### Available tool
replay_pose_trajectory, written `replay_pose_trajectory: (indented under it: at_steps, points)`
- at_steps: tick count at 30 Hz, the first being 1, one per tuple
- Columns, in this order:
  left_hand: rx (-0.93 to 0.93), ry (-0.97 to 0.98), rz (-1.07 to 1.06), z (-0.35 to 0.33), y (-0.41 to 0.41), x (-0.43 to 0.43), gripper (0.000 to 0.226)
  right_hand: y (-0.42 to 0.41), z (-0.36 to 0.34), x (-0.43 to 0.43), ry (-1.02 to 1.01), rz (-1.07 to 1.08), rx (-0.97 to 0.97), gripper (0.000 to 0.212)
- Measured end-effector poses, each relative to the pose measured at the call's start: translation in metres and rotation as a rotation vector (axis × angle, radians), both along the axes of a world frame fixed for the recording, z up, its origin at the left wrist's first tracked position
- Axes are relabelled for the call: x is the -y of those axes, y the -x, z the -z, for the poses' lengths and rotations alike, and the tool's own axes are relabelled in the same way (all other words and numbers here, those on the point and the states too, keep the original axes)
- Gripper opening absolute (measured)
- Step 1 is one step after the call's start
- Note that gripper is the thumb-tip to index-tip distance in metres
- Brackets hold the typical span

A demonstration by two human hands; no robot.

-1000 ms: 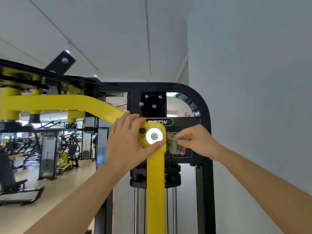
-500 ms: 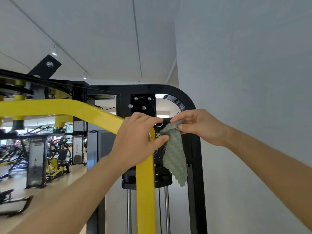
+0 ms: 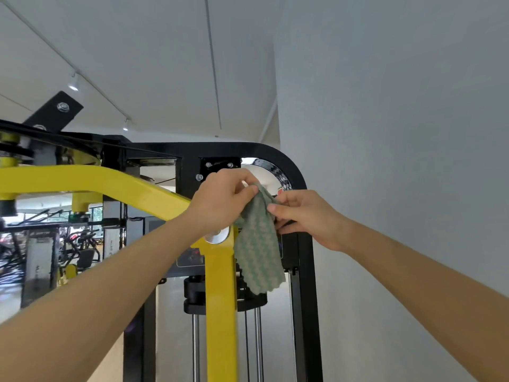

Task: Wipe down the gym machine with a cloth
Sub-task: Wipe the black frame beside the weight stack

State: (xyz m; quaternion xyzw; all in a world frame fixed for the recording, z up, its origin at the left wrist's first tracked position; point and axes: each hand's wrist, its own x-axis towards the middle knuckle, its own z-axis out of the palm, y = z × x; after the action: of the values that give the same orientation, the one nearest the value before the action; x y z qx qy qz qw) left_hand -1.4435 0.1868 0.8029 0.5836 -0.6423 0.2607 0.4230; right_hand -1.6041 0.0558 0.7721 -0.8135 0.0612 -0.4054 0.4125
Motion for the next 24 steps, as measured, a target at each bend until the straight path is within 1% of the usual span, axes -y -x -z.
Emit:
replay_pose_trajectory:
  at_steps: [1,3,7,9,11,14,17,21,24]
  points:
    - [0.004,0.001,-0.008,-0.007,0.000,0.002,0.013,0.000,-0.004,0.005,0.007,0.046,0.012,0.004]
    - [-0.020,-0.015,-0.021,-0.022,-0.002,0.005,0.013,0.000,-0.013,0.016,0.020,0.124,0.048,0.009]
    - [-0.086,-0.112,-0.001,-0.056,-0.011,0.020,0.015,-0.004,-0.031,0.031,0.000,0.127,0.038,0.012]
    - [-0.122,-0.151,0.004,-0.071,-0.015,0.029,0.018,-0.010,-0.041,0.039,0.029,0.190,0.029,0.011]
    - [-0.084,-0.201,-0.052,-0.084,-0.021,0.037,0.020,-0.017,-0.052,0.050,0.048,0.249,0.036,0.007]
    - [0.033,-0.245,-0.197,-0.101,-0.037,0.051,0.014,-0.027,-0.073,0.064,0.026,0.230,0.034,0.008]
    - [0.041,-0.167,-0.285,-0.121,-0.053,0.067,0.010,-0.041,-0.096,0.078,0.049,0.211,0.083,0.012]
    - [-0.022,-0.051,-0.351,-0.152,-0.072,0.083,0.004,-0.062,-0.130,0.104,0.258,0.304,0.208,0.024]
    - [-0.048,0.001,-0.394,-0.173,-0.086,0.098,0.003,-0.080,-0.154,0.126,0.379,0.298,0.182,0.040]
